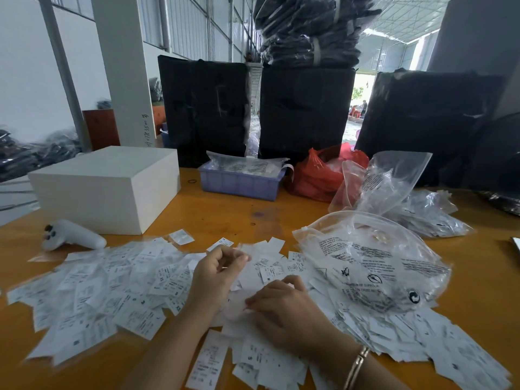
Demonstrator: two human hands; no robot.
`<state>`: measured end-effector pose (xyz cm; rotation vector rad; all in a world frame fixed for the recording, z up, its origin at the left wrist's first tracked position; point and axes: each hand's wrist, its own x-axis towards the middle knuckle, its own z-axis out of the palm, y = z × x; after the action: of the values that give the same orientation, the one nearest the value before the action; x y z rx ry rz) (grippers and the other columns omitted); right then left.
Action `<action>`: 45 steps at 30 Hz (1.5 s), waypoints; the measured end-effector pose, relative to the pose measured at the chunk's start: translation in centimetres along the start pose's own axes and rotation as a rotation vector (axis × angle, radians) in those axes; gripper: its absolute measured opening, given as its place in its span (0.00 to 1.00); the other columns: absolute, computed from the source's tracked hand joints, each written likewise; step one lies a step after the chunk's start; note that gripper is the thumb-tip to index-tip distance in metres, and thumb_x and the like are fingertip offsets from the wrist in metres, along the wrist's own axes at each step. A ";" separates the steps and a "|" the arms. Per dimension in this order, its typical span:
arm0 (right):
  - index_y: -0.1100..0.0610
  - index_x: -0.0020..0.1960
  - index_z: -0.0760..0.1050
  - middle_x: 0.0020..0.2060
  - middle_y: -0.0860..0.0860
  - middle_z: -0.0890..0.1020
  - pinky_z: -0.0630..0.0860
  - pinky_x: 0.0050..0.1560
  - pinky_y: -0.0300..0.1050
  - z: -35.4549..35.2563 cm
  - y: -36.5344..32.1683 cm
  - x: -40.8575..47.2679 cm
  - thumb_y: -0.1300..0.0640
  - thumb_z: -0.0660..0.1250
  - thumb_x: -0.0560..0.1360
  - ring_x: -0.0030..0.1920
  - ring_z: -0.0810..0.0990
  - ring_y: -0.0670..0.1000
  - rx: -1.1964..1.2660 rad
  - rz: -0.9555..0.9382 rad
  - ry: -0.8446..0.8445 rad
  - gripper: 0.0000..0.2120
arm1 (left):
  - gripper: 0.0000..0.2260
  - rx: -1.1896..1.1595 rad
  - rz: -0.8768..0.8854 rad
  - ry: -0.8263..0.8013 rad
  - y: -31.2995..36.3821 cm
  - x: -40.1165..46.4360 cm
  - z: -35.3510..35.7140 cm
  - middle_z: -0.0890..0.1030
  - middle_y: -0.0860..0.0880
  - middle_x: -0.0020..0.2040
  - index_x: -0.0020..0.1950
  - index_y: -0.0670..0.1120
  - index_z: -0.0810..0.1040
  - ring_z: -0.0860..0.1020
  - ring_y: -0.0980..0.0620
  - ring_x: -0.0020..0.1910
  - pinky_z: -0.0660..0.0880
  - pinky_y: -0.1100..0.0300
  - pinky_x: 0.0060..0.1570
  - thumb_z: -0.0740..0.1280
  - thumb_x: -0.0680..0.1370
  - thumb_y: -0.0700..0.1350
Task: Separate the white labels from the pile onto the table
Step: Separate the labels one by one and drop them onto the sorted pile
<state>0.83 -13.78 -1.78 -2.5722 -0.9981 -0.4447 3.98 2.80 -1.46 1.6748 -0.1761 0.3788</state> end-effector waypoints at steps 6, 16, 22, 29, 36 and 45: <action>0.54 0.36 0.76 0.30 0.47 0.79 0.71 0.38 0.36 -1.0 0.5 0.0 0.56 0.65 0.78 0.34 0.76 0.43 0.509 0.392 0.302 0.12 | 0.06 0.027 0.015 0.004 0.1 -0.1 0.1 0.84 0.59 0.43 0.45 0.53 0.80 0.81 0.62 0.44 0.75 0.71 0.40 0.72 0.74 0.42; 0.56 0.45 0.81 0.36 0.53 0.84 0.75 0.38 0.34 -2.1 0.8 0.0 0.60 0.65 0.76 0.35 0.80 0.45 1.040 0.567 0.568 0.06 | 0.07 0.121 0.047 -0.112 0.5 -0.4 0.4 0.81 0.65 0.44 0.47 0.60 0.78 0.78 0.65 0.43 0.79 0.63 0.41 0.71 0.70 0.54; 0.55 0.44 0.81 0.38 0.52 0.84 0.77 0.41 0.37 -2.2 1.2 -0.2 0.52 0.68 0.71 0.39 0.81 0.46 1.103 0.603 0.617 0.07 | 0.11 0.150 0.129 -0.160 0.2 -0.7 0.6 0.82 0.63 0.45 0.48 0.62 0.79 0.78 0.65 0.46 0.72 0.73 0.44 0.71 0.75 0.44; 0.47 0.33 0.76 0.34 0.49 0.80 0.79 0.44 0.41 -2.0 1.8 -0.1 0.64 0.69 0.73 0.39 0.79 0.49 1.232 0.575 0.695 0.15 | 0.12 0.188 0.162 -0.171 0.3 -0.7 0.6 0.81 0.65 0.46 0.49 0.63 0.79 0.78 0.64 0.48 0.71 0.74 0.46 0.69 0.76 0.44; 0.53 0.43 0.82 0.41 0.54 0.83 0.78 0.45 0.40 -2.2 1.0 -0.3 0.64 0.67 0.75 0.44 0.82 0.51 1.064 0.491 0.620 0.09 | 0.14 0.168 0.156 -0.172 0.4 -0.7 0.4 0.81 0.63 0.43 0.48 0.64 0.78 0.77 0.61 0.44 0.72 0.74 0.44 0.70 0.76 0.42; 0.49 0.45 0.82 0.39 0.47 0.84 0.75 0.41 0.33 -1.9 0.9 0.0 0.62 0.67 0.75 0.40 0.81 0.44 0.898 0.491 0.533 0.09 | 0.14 0.173 0.188 -0.209 0.5 -0.7 0.6 0.81 0.60 0.44 0.51 0.61 0.79 0.78 0.60 0.47 0.72 0.72 0.47 0.69 0.76 0.40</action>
<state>1.10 -15.20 -0.26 -1.6526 -0.2442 -0.3867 3.23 2.05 -1.31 1.8745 -0.4703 0.3669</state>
